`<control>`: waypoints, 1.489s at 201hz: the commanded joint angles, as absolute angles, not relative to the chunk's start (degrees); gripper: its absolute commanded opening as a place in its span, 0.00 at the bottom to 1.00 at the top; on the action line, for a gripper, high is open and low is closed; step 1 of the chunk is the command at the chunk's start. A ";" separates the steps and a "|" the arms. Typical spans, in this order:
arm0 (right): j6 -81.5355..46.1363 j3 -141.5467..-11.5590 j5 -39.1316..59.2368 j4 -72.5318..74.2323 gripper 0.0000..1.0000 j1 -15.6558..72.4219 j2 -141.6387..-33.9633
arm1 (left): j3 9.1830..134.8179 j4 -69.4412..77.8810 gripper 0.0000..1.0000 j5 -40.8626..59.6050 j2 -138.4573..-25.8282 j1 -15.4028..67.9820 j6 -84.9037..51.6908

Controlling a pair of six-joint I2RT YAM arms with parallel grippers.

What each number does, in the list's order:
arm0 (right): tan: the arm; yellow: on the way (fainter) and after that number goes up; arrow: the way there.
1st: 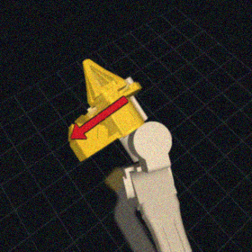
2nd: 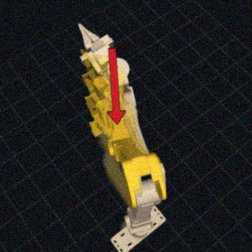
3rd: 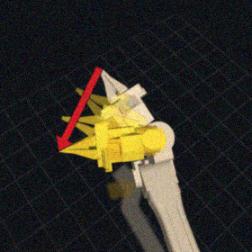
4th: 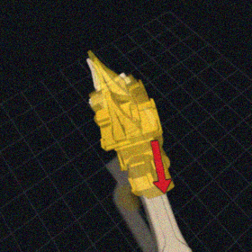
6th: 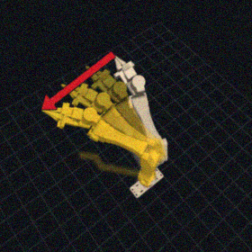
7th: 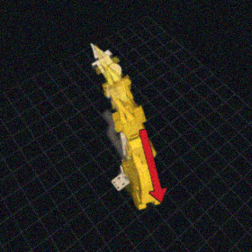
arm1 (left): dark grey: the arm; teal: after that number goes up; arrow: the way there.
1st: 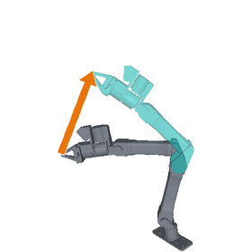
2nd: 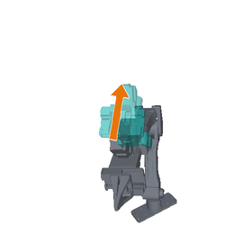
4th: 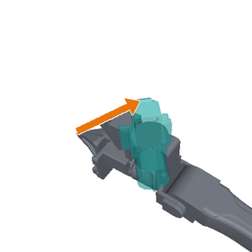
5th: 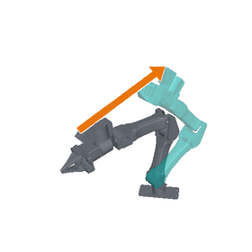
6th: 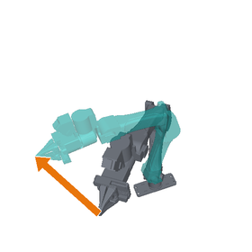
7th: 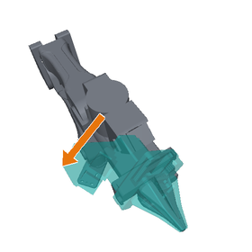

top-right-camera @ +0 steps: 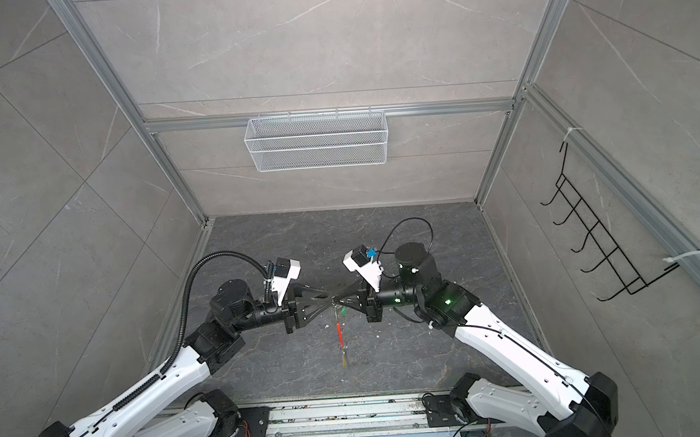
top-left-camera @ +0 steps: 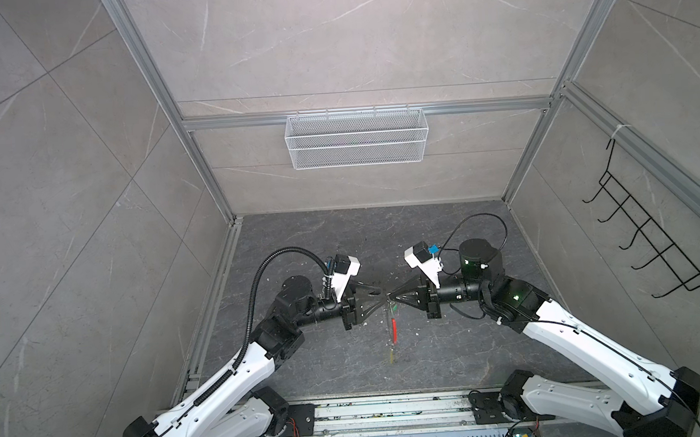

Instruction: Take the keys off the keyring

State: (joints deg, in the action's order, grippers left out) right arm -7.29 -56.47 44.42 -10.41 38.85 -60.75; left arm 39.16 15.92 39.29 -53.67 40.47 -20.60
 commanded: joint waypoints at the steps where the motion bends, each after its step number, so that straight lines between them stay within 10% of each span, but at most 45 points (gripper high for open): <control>1: -8.63 -57.30 45.13 -7.49 0.00 38.67 -60.12 | 41.34 19.81 0.39 42.74 -54.30 40.47 -21.08; 178: -11.61 -57.88 44.62 -6.29 0.00 38.66 -62.22 | 41.84 25.09 0.00 43.50 -55.63 40.52 -24.85; 218: -14.10 -57.50 39.01 -6.21 0.43 38.67 -59.86 | 41.06 22.81 0.00 36.11 -52.30 40.86 -23.85; 299: -14.50 -54.12 38.64 -8.05 0.50 38.67 -55.99 | 40.69 21.06 0.00 30.29 -47.73 41.29 -23.06</control>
State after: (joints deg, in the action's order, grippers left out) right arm -13.98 -56.38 35.55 -7.60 38.44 -54.08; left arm 39.31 18.65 31.53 -48.60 40.97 -24.03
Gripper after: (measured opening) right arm 0.502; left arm 0.052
